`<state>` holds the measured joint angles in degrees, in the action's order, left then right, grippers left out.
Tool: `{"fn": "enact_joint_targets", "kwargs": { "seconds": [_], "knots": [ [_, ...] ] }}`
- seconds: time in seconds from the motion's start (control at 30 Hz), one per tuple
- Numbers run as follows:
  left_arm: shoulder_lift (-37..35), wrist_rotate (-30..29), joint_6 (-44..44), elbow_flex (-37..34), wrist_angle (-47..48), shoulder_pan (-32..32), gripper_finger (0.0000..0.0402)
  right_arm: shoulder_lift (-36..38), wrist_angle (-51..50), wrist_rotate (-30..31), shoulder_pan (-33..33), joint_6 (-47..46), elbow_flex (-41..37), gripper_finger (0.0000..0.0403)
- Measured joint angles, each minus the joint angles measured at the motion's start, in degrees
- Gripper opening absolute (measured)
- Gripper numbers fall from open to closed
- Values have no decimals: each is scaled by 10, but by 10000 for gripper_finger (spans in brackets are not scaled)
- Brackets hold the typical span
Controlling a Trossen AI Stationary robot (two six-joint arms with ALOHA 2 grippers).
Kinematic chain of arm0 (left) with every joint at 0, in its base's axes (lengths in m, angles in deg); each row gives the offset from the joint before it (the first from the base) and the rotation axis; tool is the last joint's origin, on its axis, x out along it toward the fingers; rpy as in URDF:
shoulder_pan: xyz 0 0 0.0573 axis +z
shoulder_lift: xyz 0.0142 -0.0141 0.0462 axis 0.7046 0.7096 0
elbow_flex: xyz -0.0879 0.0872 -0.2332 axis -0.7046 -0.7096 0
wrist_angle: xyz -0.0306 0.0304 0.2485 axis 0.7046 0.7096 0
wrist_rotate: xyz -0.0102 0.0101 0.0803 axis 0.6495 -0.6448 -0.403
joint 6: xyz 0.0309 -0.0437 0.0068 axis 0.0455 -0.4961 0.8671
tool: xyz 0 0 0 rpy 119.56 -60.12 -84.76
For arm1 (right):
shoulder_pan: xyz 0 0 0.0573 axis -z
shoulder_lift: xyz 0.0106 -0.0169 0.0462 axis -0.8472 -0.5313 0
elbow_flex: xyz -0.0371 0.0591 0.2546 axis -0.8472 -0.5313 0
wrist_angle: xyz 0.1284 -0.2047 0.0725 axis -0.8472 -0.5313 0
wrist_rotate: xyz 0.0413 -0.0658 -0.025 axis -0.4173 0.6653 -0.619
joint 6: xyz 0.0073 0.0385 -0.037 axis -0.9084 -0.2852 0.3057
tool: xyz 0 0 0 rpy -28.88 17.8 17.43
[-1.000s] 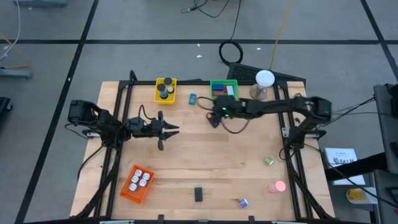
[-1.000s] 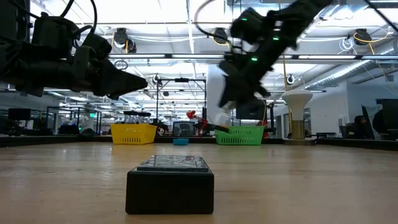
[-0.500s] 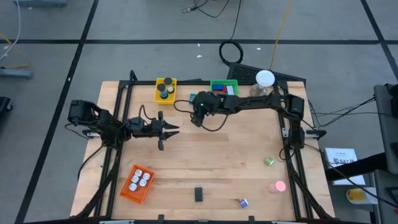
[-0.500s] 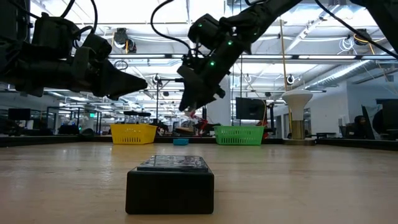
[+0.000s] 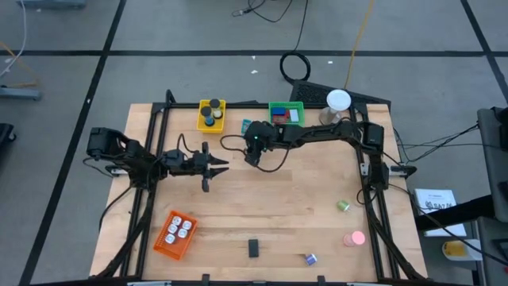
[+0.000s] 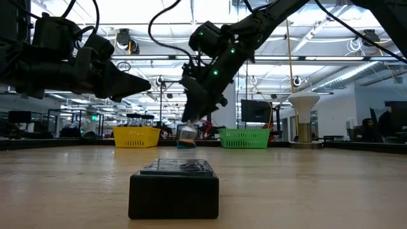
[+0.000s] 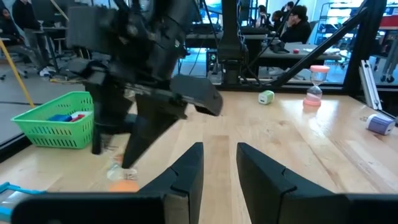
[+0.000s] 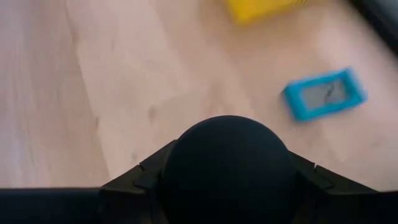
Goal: Pick & Place Office items
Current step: Put the orange hourglass into the yellow bin
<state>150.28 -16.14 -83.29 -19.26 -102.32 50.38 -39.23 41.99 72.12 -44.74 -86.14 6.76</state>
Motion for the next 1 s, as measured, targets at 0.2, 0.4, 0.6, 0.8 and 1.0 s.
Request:
{"fn": "enact_joint_targets", "kwargs": {
  "seconds": [0.2, 0.4, 0.6, 0.8, 1.0],
  "knots": [
    [0, 0, 0, 0, 3, -1, 97, -13, 31, -7, -6, 11, 1, 203],
    [0, -1, -35, 0, 15, -1, 97, -25, 45, -6, -5, 10, 3, 241],
    [0, -17, -53, 0, 18, 0, 97, -15, 51, 21, -9, 18, 2, 258],
    [-1, -31, -65, 0, 18, 8, 97, 47, 33, 42, -20, 40, 2, 270],
    [-1, -32, -88, 0, 18, 20, 97, 127, 16, 41, -28, 74, -36, 219]
  ]
}}
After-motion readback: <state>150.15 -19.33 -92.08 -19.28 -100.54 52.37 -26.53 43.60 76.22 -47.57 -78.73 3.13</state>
